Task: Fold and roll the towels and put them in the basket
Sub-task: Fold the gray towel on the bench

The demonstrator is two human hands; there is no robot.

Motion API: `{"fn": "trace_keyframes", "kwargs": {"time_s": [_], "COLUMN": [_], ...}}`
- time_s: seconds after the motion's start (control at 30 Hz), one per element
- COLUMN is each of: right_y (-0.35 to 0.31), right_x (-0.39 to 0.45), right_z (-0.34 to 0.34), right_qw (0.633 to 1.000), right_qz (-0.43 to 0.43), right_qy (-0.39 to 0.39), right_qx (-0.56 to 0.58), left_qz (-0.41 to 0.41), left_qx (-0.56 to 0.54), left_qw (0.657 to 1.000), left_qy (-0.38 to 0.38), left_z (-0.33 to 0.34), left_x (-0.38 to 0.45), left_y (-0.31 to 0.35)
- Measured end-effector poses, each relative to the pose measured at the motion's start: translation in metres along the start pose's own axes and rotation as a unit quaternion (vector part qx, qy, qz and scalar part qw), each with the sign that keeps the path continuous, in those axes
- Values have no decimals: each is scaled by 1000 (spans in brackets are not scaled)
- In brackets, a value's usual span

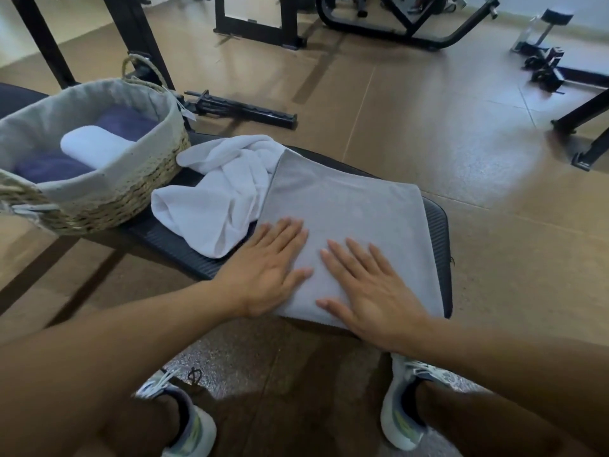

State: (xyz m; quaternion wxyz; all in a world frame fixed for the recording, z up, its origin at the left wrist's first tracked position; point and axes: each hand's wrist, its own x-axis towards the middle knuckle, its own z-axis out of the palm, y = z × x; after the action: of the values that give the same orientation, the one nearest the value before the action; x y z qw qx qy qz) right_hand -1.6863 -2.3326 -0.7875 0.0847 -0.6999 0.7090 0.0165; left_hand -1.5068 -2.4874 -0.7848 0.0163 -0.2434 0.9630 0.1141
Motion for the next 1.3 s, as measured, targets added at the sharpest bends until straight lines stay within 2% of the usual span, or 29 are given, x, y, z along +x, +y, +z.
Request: {"fn": "trace_keyframes", "kwargs": {"time_s": [0.13, 0.23, 0.3, 0.4, 0.47, 0.53, 0.63, 0.73, 0.8, 0.93, 1.03, 1.23, 1.3], "right_y": [2, 6, 26, 78, 107, 120, 126, 131, 137, 140, 146, 159, 157], "right_x": [1, 6, 17, 34, 34, 35, 43, 56, 63, 70, 73, 69, 67], "right_z": [0, -11, -24, -39, -45, -49, -58, -64, -64, -65, -62, -56, -59], "right_qw": [1000, 991, 957, 915, 885, 869, 866, 837, 816, 814, 800, 715, 698], "right_qz": [-5, 10, 77, 224, 314, 354, 372, 409, 432, 453, 450, 471, 480], "right_qy": [6, 33, 102, 211, 210, 186, 175, 168, 169, 139, 159, 218, 230], "right_qx": [12, 126, 259, 262, 273, 293, 285, 324, 345, 336, 363, 469, 479], "left_qz": [8, 12, 5, 13, 51, 111, 184, 222, 221, 190, 198, 210, 209], "left_qx": [17, 31, 36, 26, -3, -21, -18, 6, 41, 120, 117, 41, 15], "left_qw": [1000, 999, 999, 1000, 999, 994, 983, 975, 974, 972, 967, 969, 969], "left_qy": [1, -11, -21, -4, -5, -9, -6, -7, 14, 61, 106, 120, 134], "left_z": [6, 3, -2, -5, -3, 2, 13, 28, 42, 61, 68, 69, 67], "left_x": [-2, -3, -4, -4, -1, 3, 11, 19, 23, 26, 29, 31, 30], "left_y": [-5, -2, 2, 20, 43, 71, 112, 142, 154, 166, 165, 162, 162]}}
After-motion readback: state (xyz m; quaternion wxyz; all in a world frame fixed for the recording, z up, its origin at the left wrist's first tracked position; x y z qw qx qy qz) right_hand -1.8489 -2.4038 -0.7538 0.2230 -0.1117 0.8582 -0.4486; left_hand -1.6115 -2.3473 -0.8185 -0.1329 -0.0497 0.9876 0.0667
